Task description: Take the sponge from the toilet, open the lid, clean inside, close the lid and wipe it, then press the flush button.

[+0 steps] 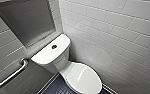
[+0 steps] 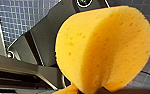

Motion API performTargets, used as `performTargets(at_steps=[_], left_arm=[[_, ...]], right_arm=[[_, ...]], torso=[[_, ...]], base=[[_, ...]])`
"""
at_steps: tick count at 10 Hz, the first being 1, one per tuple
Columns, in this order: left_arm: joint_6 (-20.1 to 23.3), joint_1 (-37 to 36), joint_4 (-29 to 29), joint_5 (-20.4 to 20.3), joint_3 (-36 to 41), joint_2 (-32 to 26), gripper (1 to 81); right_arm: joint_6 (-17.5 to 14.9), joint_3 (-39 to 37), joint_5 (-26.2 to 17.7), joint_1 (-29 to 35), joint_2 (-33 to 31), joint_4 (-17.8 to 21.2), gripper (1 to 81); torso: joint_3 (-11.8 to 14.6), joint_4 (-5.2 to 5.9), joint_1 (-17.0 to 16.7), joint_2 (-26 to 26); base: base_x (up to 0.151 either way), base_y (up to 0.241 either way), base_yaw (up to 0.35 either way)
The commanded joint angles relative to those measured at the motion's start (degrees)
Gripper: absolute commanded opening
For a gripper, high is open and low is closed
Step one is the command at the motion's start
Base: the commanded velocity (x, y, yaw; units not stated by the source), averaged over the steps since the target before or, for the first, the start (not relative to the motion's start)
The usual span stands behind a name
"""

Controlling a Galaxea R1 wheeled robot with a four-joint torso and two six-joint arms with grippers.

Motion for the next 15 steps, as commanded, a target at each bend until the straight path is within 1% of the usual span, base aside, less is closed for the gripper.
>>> performTargets(at_steps=[1, 2, 3, 4, 5, 7, 11, 12, 13, 14, 15], left_arm=[[-0.1, -3.9, -2.0, 4.2, 3.3, -1.3, 81.1], [-0.1, -3.9, -2.1, 4.2, 3.3, -1.1, 81.1], [-0.1, -3.9, -2.2, 4.2, 3.3, -1.0, 81.1], [-0.2, -3.9, -2.2, 4.2, 3.3, -1.0, 81.1], [-0.2, -3.9, -2.2, 4.1, 3.3, -0.7, 81.1], [-1.4, -5.3, -2.7, 4.2, 3.4, 0.0, 81.1], [-1.5, -6.6, -4.2, 4.3, 5.8, 0.1, 81.1], [-1.5, -6.6, -4.2, 4.4, 5.9, 0.5, 81.1], [-1.5, -6.6, -4.1, 5.3, 5.9, 0.8, 81.1], [-1.5, -6.6, -4.1, 6.1, 5.9, 1.0, 81.1], [-1.5, -6.6, -4.2, 6.1, 5.9, 0.9, 81.1]], right_arm=[[-0.2, -0.3, -4.6, -0.5, -1.1, -1.6, 1.0], [-0.2, -0.3, -4.6, -0.4, -0.8, -1.6, 1.0], [-0.2, -0.3, -4.7, -0.3, -0.7, -1.6, 1.0], [-0.2, -0.4, -4.6, -0.4, -0.6, -1.7, 1.0], [-0.2, -0.7, -4.6, -0.6, -0.5, -1.7, 1.0], [-0.2, -0.7, -4.6, -0.6, -0.4, -1.7, 1.0], [-0.2, -1.2, -4.9, -0.4, 0.3, -2.3, 1.0], [-0.2, -1.2, -4.9, -0.5, 0.3, -2.9, 1.0], [-0.2, -1.2, -4.9, -0.4, 0.4, -3.1, 1.0], [-0.2, -1.1, -4.9, -0.3, 0.6, -3.2, 1.0], [-0.2, -1.2, -4.9, -0.3, 0.7, -3.2, 1.0]], torso=[[0.0, 0.0, 0.1, -0.1], [0.0, 0.0, -0.3, 0.6], [0.0, 0.0, 3.1, -4.6], [0.0, 0.0, 3.1, -4.7], [0.0, 0.0, 3.8, -6.0], [0.0, 0.0, 6.2, -10.0], [0.0, 0.0, 11.5, -18.6], [0.0, -2.43, 12.7, -20.5], [0.0, -4.62, 14.0, -22.8], [0.0, -5.72, 15.1, -24.5], [0.0, -4.45, 12.5, -20.6]], base=[[0.0, 0.0, 0.0], [0.0, 0.0, 0.0], [0.0, 0.0, 0.0], [0.0, 0.0, 0.0], [0.0, 0.0, 0.0], [0.0, 0.0, 0.0], [0.0, 0.0, 0.0], [0.0, 0.0, 0.0], [0.0, 0.0, 0.0], [0.0, 0.0, 0.0], [0.0, 0.0, 0.0]])
